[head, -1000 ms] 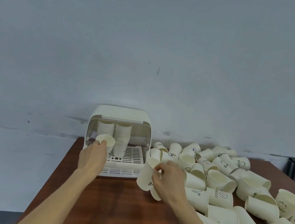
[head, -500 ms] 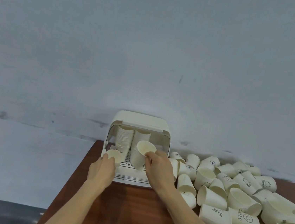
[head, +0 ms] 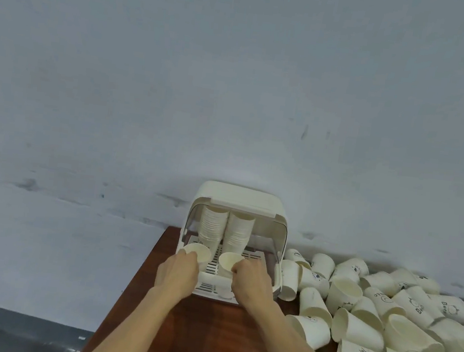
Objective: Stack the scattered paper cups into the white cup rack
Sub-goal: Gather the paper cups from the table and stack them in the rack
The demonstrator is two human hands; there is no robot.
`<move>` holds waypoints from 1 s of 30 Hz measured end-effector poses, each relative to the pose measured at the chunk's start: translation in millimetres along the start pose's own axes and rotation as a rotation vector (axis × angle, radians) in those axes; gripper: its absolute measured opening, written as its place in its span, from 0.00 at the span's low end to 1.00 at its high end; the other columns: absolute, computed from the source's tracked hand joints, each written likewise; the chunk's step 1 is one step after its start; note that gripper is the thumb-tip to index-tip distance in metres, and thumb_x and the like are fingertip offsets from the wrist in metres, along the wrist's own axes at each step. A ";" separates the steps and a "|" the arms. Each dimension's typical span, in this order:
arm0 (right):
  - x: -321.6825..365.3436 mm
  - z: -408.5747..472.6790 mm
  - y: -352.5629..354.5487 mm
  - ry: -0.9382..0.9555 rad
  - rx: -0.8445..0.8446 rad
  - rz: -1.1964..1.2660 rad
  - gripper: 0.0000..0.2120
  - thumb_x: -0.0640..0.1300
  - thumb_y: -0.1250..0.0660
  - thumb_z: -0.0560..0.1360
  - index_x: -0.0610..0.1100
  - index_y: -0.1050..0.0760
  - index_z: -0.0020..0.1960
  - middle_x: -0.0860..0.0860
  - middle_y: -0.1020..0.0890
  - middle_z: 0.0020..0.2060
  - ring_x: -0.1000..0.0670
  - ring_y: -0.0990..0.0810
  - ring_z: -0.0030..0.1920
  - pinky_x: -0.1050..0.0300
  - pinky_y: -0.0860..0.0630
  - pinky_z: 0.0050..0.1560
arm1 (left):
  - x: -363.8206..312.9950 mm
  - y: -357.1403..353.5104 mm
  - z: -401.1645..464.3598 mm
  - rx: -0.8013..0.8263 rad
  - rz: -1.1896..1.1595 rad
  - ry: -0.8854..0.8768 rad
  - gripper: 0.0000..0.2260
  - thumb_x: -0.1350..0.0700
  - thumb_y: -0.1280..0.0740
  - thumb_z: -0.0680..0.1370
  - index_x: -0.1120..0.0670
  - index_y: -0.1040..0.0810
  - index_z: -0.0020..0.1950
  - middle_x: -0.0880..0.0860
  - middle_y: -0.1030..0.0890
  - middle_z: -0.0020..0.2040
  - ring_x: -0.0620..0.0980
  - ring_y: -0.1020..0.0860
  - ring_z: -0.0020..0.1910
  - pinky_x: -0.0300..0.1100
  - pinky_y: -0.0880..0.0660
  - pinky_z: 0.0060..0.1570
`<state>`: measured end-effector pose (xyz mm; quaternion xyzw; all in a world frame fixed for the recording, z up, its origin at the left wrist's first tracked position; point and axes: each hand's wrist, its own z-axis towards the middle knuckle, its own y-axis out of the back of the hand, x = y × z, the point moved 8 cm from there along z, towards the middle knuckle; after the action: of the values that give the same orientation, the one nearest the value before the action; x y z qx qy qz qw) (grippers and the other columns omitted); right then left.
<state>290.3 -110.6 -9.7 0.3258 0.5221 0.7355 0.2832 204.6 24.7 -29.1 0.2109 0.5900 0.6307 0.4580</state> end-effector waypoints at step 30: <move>-112.5 -157.5 27.2 -0.292 -0.298 0.250 0.17 0.45 0.43 0.79 0.46 0.31 0.67 0.50 0.24 0.57 0.49 0.29 0.59 0.56 0.31 0.57 | -161.4 -63.3 -110.1 0.076 -0.417 -0.273 0.11 0.46 0.42 0.80 0.47 0.23 0.54 0.47 0.26 0.49 0.50 0.22 0.51 0.46 0.25 0.48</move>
<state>236.7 -295.7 -42.6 0.4455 0.3172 0.7787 0.3076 216.0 -176.7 -67.8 0.1850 0.5766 0.4656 0.6454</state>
